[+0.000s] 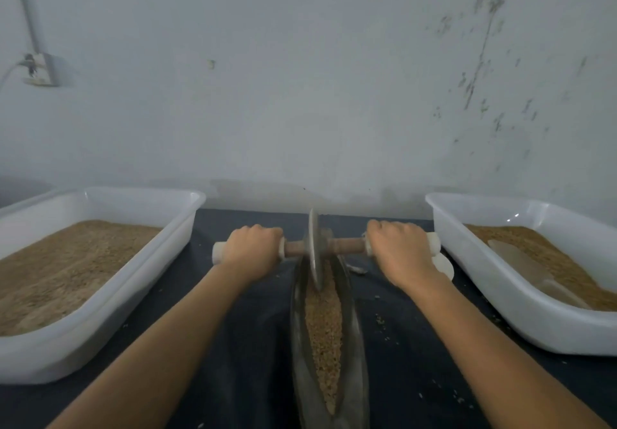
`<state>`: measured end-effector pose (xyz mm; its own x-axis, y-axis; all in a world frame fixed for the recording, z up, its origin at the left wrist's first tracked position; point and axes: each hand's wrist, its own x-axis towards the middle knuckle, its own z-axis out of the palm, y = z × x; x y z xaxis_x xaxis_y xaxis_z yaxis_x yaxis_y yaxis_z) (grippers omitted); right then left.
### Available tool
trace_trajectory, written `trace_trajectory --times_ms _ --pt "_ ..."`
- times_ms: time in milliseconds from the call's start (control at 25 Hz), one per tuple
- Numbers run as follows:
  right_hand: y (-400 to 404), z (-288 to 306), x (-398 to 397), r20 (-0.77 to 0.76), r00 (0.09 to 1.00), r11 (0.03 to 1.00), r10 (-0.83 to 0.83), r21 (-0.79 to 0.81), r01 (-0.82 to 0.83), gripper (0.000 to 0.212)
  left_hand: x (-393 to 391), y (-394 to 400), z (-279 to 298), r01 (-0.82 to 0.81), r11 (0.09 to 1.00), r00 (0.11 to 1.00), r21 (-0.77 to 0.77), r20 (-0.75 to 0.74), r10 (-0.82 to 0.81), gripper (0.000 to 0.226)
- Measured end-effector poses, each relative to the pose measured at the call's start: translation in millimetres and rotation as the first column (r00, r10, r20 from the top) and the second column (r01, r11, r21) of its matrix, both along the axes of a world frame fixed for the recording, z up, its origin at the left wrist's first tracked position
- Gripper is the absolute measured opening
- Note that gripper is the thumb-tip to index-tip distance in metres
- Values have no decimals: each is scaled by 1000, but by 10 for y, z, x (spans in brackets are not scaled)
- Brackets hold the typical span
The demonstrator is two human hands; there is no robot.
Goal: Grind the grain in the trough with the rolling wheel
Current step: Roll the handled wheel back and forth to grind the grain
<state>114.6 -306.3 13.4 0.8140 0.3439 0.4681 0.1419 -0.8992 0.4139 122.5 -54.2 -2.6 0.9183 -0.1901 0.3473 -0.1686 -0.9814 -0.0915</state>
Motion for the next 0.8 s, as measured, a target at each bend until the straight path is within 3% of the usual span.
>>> trace_trajectory --times_ms 200,320,400,480,600,680,800 --pt "-95 -117 -496 -84 993 996 80 -30 -82 29 -612 129 -204 39 999 998 10 -54 -39 24" --pt "-349 -246 -957 -192 971 989 142 71 -130 50 -1096 122 -209 204 955 951 214 190 -245 61" --pt "-443 -314 -999 -297 949 991 108 106 -80 42 -1161 85 -121 206 939 944 274 199 -264 73" --pt "-381 -336 -803 -329 943 989 54 146 -5 30 -915 38 -62 144 943 975 298 121 -187 55" --pt "-217 -232 -278 -174 985 993 8 115 12 18 -332 -71 71 12 977 998 212 52 -24 22" --pt "-131 -120 -32 -154 988 995 -2 102 18 18 -112 -94 97 -34 989 999 142 42 28 19" --pt "-174 -149 -149 -215 976 991 14 135 15 20 -310 -53 52 16 993 999 118 41 -21 24"
